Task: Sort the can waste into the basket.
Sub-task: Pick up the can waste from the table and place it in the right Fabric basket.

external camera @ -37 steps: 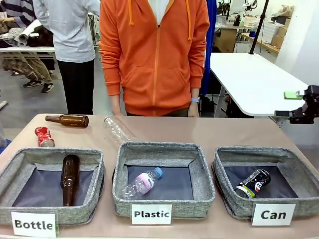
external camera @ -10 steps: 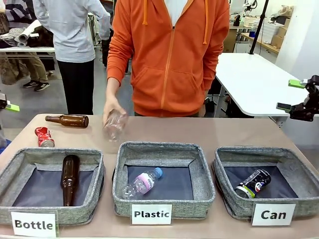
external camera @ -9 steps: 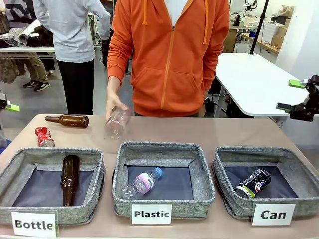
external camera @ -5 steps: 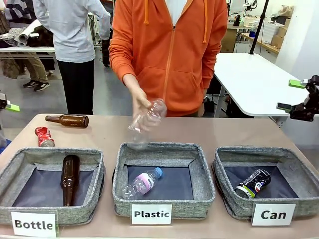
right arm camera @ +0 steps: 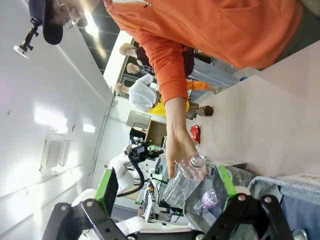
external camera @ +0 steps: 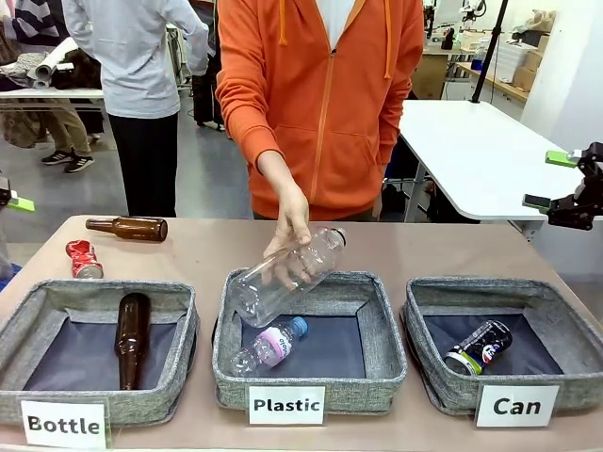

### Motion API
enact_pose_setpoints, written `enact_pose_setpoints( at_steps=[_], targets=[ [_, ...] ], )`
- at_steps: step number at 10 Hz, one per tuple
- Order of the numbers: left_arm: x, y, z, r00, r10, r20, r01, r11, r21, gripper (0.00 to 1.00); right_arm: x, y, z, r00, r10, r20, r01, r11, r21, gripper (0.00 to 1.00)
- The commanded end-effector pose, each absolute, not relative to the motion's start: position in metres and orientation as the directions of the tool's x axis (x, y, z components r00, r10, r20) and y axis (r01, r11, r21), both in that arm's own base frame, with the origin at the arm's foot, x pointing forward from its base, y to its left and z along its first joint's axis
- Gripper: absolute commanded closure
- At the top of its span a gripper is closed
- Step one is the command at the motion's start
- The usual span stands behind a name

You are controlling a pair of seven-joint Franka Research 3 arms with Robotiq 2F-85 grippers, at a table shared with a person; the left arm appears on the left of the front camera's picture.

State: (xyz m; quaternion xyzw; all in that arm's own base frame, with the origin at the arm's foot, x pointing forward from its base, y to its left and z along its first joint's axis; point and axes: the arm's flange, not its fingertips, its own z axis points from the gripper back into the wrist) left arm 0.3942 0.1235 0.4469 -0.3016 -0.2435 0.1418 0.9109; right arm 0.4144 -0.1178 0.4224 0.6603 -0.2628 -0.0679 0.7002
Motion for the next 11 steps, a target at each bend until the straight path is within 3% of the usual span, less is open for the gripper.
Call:
enact_pose_setpoints(
  at_steps=[1,3,5,7,11],
  targets=[
    [0.430,0.140,0.451,0.876,0.395,0.277,-0.169,0.789,-0.591,0.00,0.412,-0.119,0.424,0.857,-0.430,0.282,-0.257,0.118,0.959,0.00],
    [0.462,0.132,0.439,0.848,0.435,0.301,-0.259,0.837,-0.482,0.00,0.412,-0.119,0.424,0.857,-0.430,0.282,-0.257,0.118,0.959,0.00],
    [0.488,0.120,0.419,0.886,0.351,0.304,-0.222,0.895,-0.387,0.00,0.412,-0.119,0.424,0.857,-0.430,0.282,-0.257,0.118,0.959,0.00],
    [0.518,0.112,0.395,0.861,0.417,0.292,-0.329,0.893,-0.307,0.00,0.412,-0.119,0.424,0.857,-0.430,0.282,-0.257,0.118,0.959,0.00],
    [0.549,0.086,0.347,0.882,0.400,0.249,-0.357,0.912,-0.202,0.00,0.412,-0.119,0.424,0.857,-0.430,0.282,-0.257,0.118,0.959,0.00]
  ],
)
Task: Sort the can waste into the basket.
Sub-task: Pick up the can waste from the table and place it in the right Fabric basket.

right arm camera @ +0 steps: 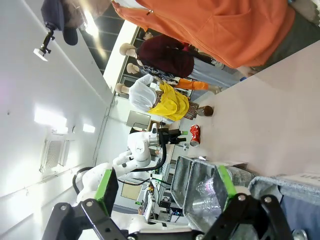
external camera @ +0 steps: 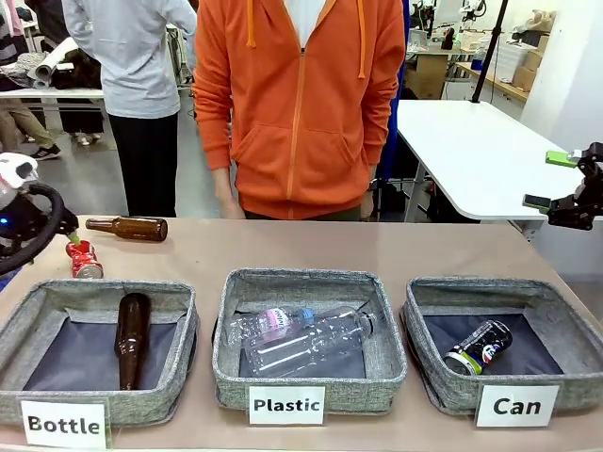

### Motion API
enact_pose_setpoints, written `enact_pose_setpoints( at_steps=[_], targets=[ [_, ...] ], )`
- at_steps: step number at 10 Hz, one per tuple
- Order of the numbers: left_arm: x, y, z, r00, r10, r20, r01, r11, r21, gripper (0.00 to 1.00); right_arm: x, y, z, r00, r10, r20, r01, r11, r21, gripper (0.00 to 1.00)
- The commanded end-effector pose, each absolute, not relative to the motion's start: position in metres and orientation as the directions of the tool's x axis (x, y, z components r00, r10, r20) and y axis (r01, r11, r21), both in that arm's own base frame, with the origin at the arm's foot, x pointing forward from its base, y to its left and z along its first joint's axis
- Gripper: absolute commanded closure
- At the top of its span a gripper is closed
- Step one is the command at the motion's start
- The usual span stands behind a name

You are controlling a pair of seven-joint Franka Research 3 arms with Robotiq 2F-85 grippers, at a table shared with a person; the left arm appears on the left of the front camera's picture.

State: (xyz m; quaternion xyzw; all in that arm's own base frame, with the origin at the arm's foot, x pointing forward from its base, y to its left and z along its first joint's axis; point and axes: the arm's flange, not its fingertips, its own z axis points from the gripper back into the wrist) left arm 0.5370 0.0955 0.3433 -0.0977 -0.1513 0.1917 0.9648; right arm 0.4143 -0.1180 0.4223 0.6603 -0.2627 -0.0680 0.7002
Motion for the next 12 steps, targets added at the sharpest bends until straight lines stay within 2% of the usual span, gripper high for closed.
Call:
enact_pose_setpoints(
  at_steps=[1,4,7,8,9,10,11,12],
  targets=[
    [0.555,0.079,0.336,0.889,0.388,0.243,-0.357,0.920,-0.164,0.00,0.412,-0.119,0.424,0.857,-0.430,0.282,-0.257,0.118,0.959,0.00],
    [0.566,0.065,0.315,0.890,0.390,0.235,-0.379,0.921,-0.094,0.00,0.412,-0.119,0.424,0.857,-0.430,0.282,-0.257,0.118,0.959,0.00],
    [0.567,0.061,0.308,0.877,0.407,0.254,-0.390,0.913,-0.118,0.00,0.412,-0.119,0.424,0.857,-0.430,0.282,-0.257,0.118,0.959,0.00],
    [0.566,0.060,0.308,0.877,0.409,0.252,-0.393,0.912,-0.114,0.05,0.412,-0.119,0.424,0.857,-0.430,0.282,-0.257,0.118,0.959,0.00],
    [0.566,0.060,0.308,0.877,0.409,0.252,-0.394,0.912,-0.111,0.48,0.412,-0.119,0.424,0.857,-0.430,0.282,-0.257,0.118,0.959,0.00],
    [0.566,0.059,0.308,0.878,0.404,0.255,-0.389,0.915,-0.109,0.64,0.412,-0.119,0.424,0.857,-0.430,0.282,-0.257,0.118,0.959,0.00],
    [0.566,0.059,0.308,0.880,0.401,0.255,-0.383,0.916,-0.118,1.00,0.412,-0.119,0.424,0.857,-0.430,0.282,-0.257,0.118,0.959,0.00],
    [0.566,0.056,0.307,0.883,0.396,0.253,-0.377,0.918,-0.122,0.65,0.412,-0.119,0.424,0.857,-0.430,0.282,-0.257,0.118,0.959,0.00]
  ],
)
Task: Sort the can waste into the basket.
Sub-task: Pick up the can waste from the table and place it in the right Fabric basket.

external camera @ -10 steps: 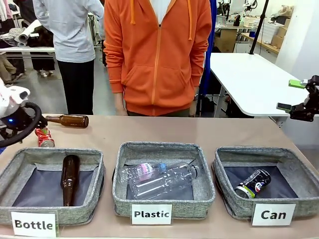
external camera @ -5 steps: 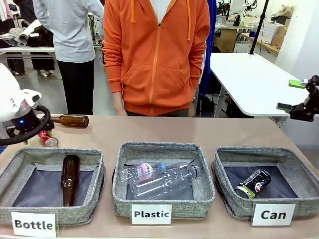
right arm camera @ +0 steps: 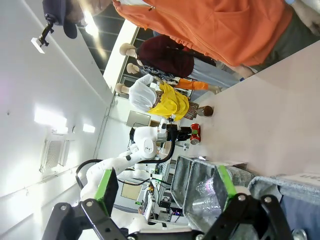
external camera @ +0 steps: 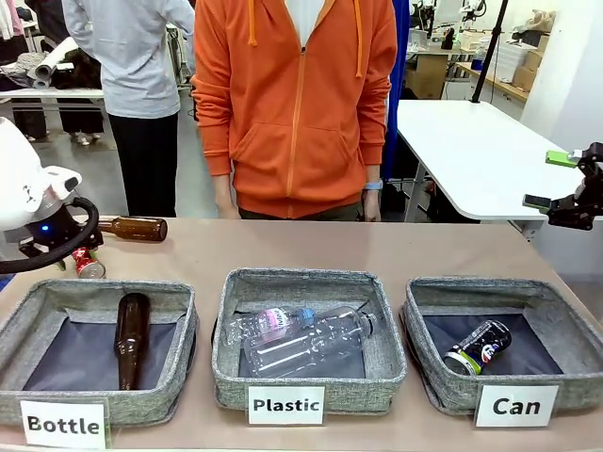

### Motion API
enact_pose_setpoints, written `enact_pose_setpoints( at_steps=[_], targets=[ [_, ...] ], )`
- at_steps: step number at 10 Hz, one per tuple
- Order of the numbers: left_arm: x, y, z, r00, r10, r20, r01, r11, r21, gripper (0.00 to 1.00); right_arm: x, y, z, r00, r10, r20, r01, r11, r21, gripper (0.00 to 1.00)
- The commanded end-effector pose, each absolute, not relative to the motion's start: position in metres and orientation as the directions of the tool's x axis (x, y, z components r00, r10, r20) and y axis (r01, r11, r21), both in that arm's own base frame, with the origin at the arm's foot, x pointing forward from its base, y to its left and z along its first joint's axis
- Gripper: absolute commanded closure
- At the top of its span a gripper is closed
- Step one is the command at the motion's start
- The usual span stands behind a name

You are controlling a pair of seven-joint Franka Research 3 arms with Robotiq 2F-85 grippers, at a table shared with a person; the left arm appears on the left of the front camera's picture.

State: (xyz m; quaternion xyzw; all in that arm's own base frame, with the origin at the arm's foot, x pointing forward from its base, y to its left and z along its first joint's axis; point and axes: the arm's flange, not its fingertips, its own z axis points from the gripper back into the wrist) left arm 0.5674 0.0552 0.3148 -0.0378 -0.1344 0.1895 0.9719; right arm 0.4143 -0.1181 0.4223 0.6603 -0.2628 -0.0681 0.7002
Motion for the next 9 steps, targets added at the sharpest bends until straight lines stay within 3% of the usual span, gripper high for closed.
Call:
enact_pose_setpoints(
  at_steps=[1,9],
  targets=[
    [0.565,0.054,0.306,0.885,0.392,0.252,-0.375,0.920,-0.114,1.00,0.412,-0.119,0.424,0.857,-0.430,0.282,-0.257,0.118,0.959,0.00],
    [0.559,0.059,0.317,0.876,0.394,0.280,-0.371,0.919,-0.133,1.00,0.412,-0.119,0.424,0.857,-0.430,0.282,-0.257,0.118,0.959,0.00]
  ],
)
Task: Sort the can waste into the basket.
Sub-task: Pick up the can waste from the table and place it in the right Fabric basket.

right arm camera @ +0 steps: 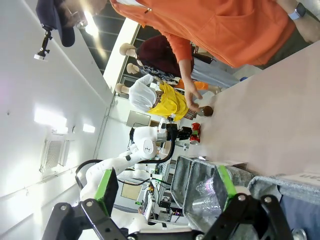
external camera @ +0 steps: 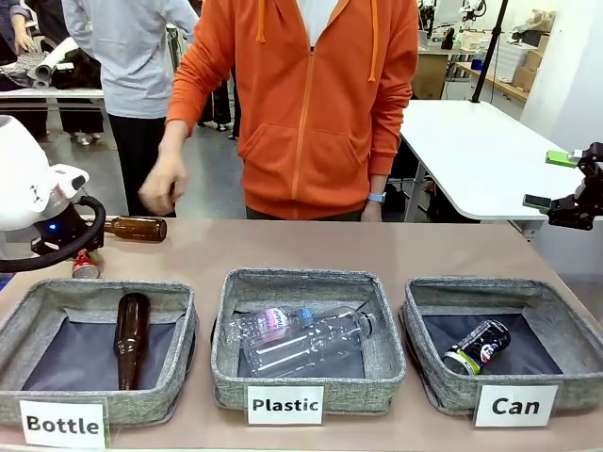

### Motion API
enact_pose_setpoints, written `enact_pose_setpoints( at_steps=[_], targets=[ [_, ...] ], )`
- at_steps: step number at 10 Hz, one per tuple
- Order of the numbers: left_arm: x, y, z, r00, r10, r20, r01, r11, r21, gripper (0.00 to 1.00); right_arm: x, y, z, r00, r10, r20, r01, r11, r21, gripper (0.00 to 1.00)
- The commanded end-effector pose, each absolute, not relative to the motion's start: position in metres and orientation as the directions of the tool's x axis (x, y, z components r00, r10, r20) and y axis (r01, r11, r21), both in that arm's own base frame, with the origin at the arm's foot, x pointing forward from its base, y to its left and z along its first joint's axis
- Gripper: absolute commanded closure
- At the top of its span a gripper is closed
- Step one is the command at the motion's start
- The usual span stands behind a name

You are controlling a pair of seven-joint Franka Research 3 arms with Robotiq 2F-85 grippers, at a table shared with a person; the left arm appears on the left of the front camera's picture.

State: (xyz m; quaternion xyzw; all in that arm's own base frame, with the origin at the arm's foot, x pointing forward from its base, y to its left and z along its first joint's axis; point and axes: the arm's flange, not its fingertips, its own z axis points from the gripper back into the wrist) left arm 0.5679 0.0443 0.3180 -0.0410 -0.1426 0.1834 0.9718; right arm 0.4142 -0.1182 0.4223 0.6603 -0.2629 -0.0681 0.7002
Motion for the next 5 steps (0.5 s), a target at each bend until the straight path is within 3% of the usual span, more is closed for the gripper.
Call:
enact_pose_setpoints(
  at_steps=[1,3,5],
  targets=[
    [0.554,0.065,0.332,0.868,0.399,0.295,-0.364,0.916,-0.166,1.00,0.412,-0.119,0.424,0.857,-0.430,0.282,-0.257,0.118,0.959,0.00],
    [0.507,0.103,0.409,0.864,0.370,0.342,-0.274,0.914,-0.298,1.00,0.412,-0.119,0.424,0.857,-0.430,0.282,-0.257,0.118,0.959,0.00],
    [0.429,0.156,0.482,0.896,0.230,0.379,-0.071,0.918,-0.389,1.00,0.412,-0.119,0.424,0.857,-0.430,0.282,-0.257,0.118,0.959,0.00]
  ],
)
